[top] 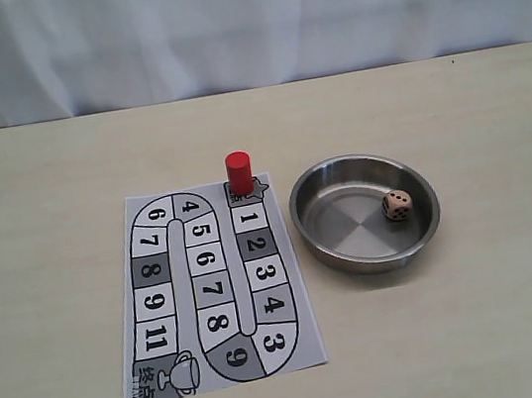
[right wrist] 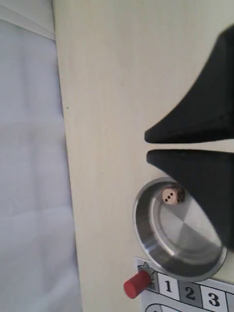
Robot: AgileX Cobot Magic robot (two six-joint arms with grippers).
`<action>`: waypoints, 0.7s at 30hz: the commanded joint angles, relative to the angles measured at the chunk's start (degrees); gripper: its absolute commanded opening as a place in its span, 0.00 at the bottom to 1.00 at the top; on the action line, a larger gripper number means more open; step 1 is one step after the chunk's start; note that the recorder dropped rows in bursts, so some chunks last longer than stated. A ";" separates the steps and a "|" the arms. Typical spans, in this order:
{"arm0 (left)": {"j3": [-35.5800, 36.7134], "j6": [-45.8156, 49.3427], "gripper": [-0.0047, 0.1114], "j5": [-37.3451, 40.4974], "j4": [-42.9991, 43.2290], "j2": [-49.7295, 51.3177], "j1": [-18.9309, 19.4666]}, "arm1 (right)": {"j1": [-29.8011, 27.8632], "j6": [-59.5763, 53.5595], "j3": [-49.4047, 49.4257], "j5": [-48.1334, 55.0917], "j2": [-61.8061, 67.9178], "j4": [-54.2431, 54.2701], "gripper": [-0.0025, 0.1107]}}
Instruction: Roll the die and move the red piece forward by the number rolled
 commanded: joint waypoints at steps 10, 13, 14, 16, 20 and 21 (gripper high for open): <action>-0.30 -0.12 0.04 -0.68 -0.03 -0.06 -0.01 | -0.21 -38.63 -9.55 6.68 25.88 23.82 0.48; -0.30 -0.12 0.04 -0.68 -0.03 -0.06 -0.01 | -0.21 -42.71 -13.33 10.58 31.61 25.74 0.49; -0.30 -0.12 0.04 -0.68 -0.03 -0.06 -0.01 | 0.19 -42.71 -14.70 11.53 33.67 25.64 0.49; -0.30 -0.12 0.04 -0.68 -0.03 -0.06 -0.01 | 1.98 -44.53 -17.86 13.36 37.39 24.31 0.49; -0.30 -0.12 0.04 -0.68 -0.03 -0.06 -0.01 | 7.16 -46.94 -22.13 13.91 42.66 16.85 0.49; -0.30 -0.12 0.04 -0.68 -0.03 -0.06 -0.01 | 8.63 -46.62 -23.13 13.81 44.26 14.36 0.49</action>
